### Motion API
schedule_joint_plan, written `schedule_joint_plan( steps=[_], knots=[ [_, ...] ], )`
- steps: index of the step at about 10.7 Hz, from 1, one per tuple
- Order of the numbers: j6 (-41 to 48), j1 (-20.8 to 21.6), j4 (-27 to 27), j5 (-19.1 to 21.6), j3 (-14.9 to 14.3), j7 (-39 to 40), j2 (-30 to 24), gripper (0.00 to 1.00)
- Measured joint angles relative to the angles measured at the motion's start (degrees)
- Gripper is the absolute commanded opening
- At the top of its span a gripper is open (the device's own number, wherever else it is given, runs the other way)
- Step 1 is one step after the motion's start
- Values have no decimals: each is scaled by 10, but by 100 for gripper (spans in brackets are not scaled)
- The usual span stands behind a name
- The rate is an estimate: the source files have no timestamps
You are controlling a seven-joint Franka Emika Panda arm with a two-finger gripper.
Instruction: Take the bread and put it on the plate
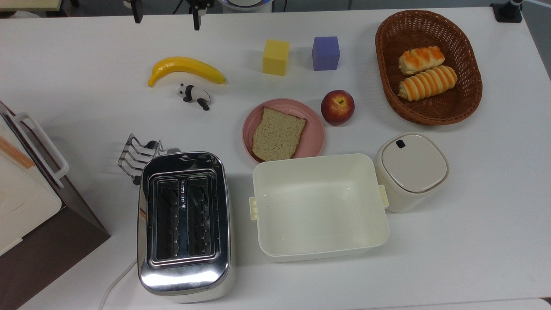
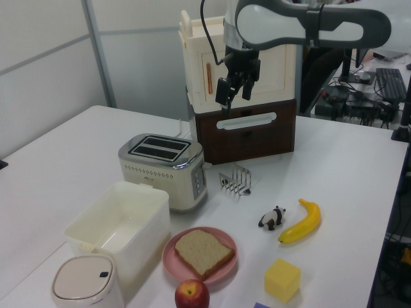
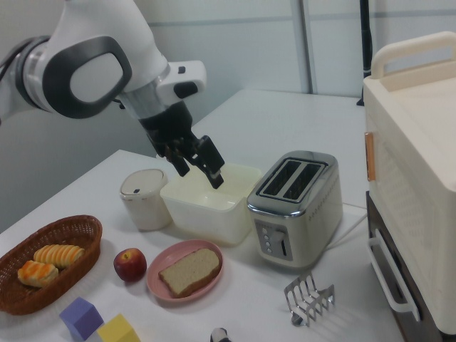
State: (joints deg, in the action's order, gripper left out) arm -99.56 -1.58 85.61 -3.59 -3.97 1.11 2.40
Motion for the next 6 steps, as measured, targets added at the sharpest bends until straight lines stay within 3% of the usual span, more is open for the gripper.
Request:
schedule_joint_plan(
  steps=[6],
  knots=[
    [24, 24, -8, 15, 5, -4, 4, 100]
  ],
)
